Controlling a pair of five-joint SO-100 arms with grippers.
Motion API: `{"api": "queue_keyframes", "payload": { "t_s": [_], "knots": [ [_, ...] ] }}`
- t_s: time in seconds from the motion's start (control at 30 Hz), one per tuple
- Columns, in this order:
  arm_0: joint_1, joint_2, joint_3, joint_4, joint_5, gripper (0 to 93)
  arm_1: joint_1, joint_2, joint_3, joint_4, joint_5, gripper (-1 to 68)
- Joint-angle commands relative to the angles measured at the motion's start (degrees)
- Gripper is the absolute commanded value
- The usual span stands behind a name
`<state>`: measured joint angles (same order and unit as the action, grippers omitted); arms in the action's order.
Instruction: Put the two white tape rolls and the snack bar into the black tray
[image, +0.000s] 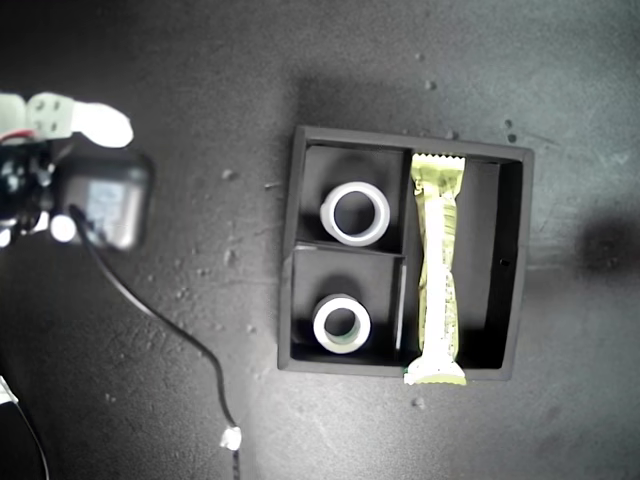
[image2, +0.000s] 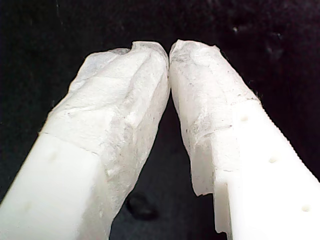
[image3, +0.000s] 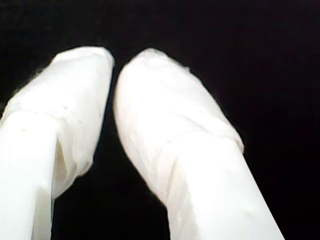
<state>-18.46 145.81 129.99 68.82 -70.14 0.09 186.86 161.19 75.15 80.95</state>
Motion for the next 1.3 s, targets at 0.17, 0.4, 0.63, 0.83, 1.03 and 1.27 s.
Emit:
{"api": "queue_keyframes", "payload": {
  "t_s": [0.17, 0.4, 0.63, 0.83, 1.03, 1.27],
  "knots": [
    [5.80, 3.52, 16.17, -11.34, -1.85, 0.0, 2.11, 5.10, 16.17, -12.04, 0.53, -0.4],
    [8.88, -2.20, 17.75, -12.83, -4.04, 0.0, 0.09, 5.10, 17.75, -9.14, 2.55, -0.3],
    [11.69, 7.56, 20.39, -12.39, -3.16, 0.0, -1.14, 5.10, 17.75, -5.10, 2.99, -0.2],
    [14.77, 22.94, 28.48, -12.04, -5.80, 0.0, -0.97, 5.10, 17.75, -5.10, 2.81, -0.2],
    [15.64, 40.25, 39.99, -10.37, -7.65, 0.0, -0.79, 5.10, 17.84, -5.10, 2.46, -0.2],
    [16.00, 48.34, 47.64, -6.06, -8.26, 0.0, -0.18, 5.10, 17.84, -4.75, 0.00, -0.2]
  ]
}}
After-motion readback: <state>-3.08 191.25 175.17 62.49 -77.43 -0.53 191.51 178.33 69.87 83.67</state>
